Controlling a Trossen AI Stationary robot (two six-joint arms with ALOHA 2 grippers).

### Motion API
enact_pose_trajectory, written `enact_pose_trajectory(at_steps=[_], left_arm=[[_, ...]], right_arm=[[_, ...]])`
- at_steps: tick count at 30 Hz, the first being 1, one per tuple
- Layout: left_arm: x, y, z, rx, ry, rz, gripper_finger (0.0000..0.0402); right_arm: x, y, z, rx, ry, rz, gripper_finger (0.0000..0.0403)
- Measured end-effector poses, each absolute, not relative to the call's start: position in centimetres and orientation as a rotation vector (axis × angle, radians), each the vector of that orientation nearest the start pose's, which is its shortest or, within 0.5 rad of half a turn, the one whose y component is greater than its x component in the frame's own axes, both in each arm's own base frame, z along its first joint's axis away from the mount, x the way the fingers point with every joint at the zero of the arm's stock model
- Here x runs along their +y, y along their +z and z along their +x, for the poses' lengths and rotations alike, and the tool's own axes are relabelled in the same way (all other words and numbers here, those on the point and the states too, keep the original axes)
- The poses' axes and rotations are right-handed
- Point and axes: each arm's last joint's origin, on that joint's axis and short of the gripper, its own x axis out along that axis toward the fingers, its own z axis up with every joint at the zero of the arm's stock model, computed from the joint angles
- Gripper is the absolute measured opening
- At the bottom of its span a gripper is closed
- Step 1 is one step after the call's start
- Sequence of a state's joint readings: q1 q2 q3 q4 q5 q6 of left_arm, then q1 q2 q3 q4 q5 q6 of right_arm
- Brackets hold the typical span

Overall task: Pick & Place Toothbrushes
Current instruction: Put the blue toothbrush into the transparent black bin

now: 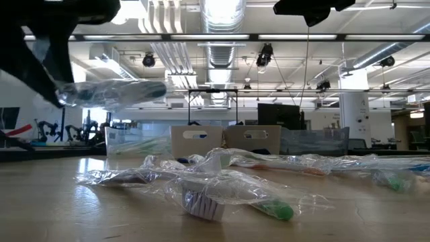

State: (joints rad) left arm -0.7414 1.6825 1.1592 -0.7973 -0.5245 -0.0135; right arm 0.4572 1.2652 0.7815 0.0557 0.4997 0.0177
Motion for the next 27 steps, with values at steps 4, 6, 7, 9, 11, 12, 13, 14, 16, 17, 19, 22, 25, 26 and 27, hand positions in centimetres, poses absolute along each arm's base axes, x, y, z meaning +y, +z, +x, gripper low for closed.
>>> enact_pose_trajectory(at_steps=[4, 6, 7, 9, 11, 12, 13, 14, 16, 17, 19, 22, 25, 26, 27], left_arm=[[-20.1, 20.9, 24.4, 1.03, -0.156, 0.879, 0.0037], [-20.1, 21.0, 24.5, 1.011, -0.141, 0.937, 0.0037], [-20.0, 21.1, 24.5, 1.001, -0.133, 0.972, 0.0037], [-20.0, 21.3, 24.6, 0.983, -0.122, 1.05, 0.0037], [-19.9, 21.5, 24.7, 0.965, -0.111, 1.146, 0.0037], [-19.9, 21.6, 24.7, 0.956, -0.103, 1.192, 0.0037], [-19.8, 21.7, 24.8, 0.948, -0.09, 1.238, 0.0037], [-19.8, 21.9, 24.9, 0.937, -0.074, 1.283, 0.0037], [-19.8, 22.2, 25.0, 0.915, -0.03, 1.368, 0.0037], [-19.7, 22.4, 25.1, 0.905, -0.004, 1.416, 0.0037], [-19.6, 22.8, 25.2, 0.888, 0.054, 1.519, 0.0037], [-19.6, 23.3, 25.3, 0.879, 0.128, 1.696, 0.0037], [-19.5, 23.6, 25.5, 0.893, 0.162, 1.86, 0.0037], [-19.4, 23.7, 25.6, 0.901, 0.167, 1.906, 0.0037], [-19.4, 23.8, 25.8, 0.91, 0.169, 1.942, 0.0037]], right_arm=[[10.7, 25.6, 24.8, 0.38, -0.046, -0.178, 0.0013], [10.7, 25.6, 24.8, 0.38, -0.046, -0.178, 0.001], [10.7, 25.6, 24.9, 0.379, -0.046, -0.177, 0.001], [10.7, 25.6, 24.9, 0.379, -0.046, -0.173, 0.0011], [10.7, 25.6, 24.9, 0.379, -0.047, -0.173, 0.0014], [10.7, 25.6, 24.9, 0.379, -0.047, -0.172, 0.0015], [10.7, 25.6, 24.9, 0.378, -0.047, -0.171, 0.0017], [10.7, 25.6, 24.9, 0.377, -0.047, -0.169, 0.0019], [10.7, 25.6, 24.9, 0.373, -0.047, -0.167, 0.0022], [10.7, 25.7, 24.9, 0.371, -0.047, -0.166, 0.0023], [10.7, 25.7, 24.9, 0.37, -0.05, -0.151, 0.0024], [10.7, 25.7, 24.9, 0.369, -0.059, -0.101, 0.0018], [10.7, 25.6, 24.9, 0.368, -0.067, -0.057, 0.0011], [10.7, 25.5, 25.0, 0.369, -0.069, -0.05, 0.001], [10.8, 25.5, 25.0, 0.37, -0.07, -0.046, 0.001]])
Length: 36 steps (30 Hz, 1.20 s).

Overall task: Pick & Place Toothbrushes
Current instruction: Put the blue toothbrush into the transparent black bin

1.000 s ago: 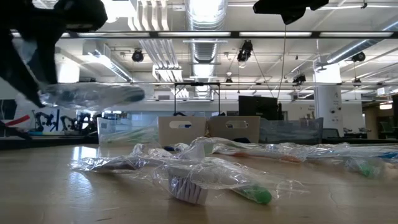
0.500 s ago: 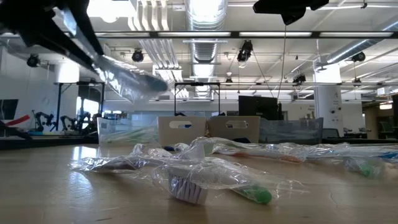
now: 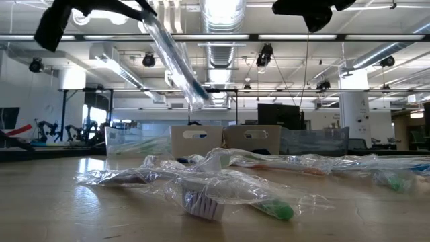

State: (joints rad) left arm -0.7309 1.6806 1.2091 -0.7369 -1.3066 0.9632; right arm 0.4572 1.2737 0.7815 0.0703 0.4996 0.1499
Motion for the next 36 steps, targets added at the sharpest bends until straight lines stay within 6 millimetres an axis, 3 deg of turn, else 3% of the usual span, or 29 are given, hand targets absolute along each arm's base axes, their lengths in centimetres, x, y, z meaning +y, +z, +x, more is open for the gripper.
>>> enact_pose_trajectory(at_steps=[10, 20, 25, 36], left_arm=[[-17.3, 24.4, 28.6, 0.999, 0.188, 2.043, 0.0037], [-15.2, 26.0, 30.5, 1.054, 0.264, 1.973, 0.0037], [-14.8, 27.4, 31.2, 1.047, 0.3, 1.928, 0.0037], [-14.8, 29.7, 32.0, 1.012, 0.33, 1.871, 0.0037]], right_arm=[[11.5, 23.9, 27.3, 0.307, -0.067, -0.063, 0.0027], [11.3, 23.6, 28.0, 0.315, -0.088, -0.053, 0.0048], [10.7, 23.6, 28.2, 0.311, -0.119, 0.028, 0.0067], [10.0, 23.6, 28.5, 0.313, -0.149, 0.035, 0.0127]])
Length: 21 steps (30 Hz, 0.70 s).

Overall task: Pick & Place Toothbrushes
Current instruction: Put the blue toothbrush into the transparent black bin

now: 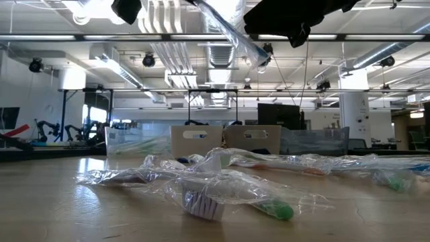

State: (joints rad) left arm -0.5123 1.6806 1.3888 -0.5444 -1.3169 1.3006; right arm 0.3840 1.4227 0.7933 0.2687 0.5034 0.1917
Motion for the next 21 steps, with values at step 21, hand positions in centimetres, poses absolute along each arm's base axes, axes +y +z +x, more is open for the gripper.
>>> enact_pose_trajectory(at_steps=[21], left_arm=[[-12.8, 30.3, 33.4, 1.03, 0.356, 1.826, 0.0037]], right_arm=[[9.2, 23.6, 28.8, 0.309, -0.18, 0.083, 0.0196]])
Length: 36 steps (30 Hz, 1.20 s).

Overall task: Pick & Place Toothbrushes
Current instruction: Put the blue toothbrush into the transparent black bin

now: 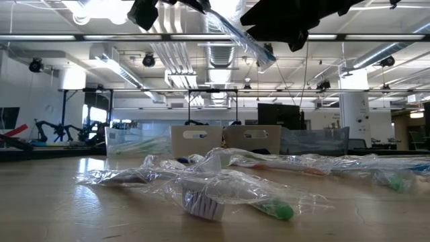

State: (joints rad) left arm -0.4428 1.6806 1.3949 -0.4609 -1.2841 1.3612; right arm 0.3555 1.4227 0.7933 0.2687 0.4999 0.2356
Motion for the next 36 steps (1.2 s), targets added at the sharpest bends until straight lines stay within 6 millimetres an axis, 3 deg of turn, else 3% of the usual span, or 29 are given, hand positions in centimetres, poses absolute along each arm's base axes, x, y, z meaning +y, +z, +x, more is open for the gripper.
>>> enact_pose_trajectory(at_steps=[11, 27, 30, 36], left_arm=[[-12.8, 30.4, 33.6, 1.015, 0.358, 1.812, 0.0037], [-12.7, 30.4, 33.6, 1.014, 0.371, 1.803, 0.0037], [-12.7, 30.4, 33.6, 1.013, 0.37, 1.802, 0.0038], [-12.7, 30.4, 33.6, 1.007, 0.369, 1.792, 0.0051]], right_arm=[[8.0, 22.9, 29.5, 0.331, -0.228, 0.081, 0.0161], [7.7, 22.5, 29.7, 0.339, -0.241, 0.071, 0.0051], [7.7, 22.5, 29.7, 0.339, -0.242, 0.071, 0.0048], [7.8, 22.5, 29.7, 0.341, -0.233, 0.068, 0.0078]])
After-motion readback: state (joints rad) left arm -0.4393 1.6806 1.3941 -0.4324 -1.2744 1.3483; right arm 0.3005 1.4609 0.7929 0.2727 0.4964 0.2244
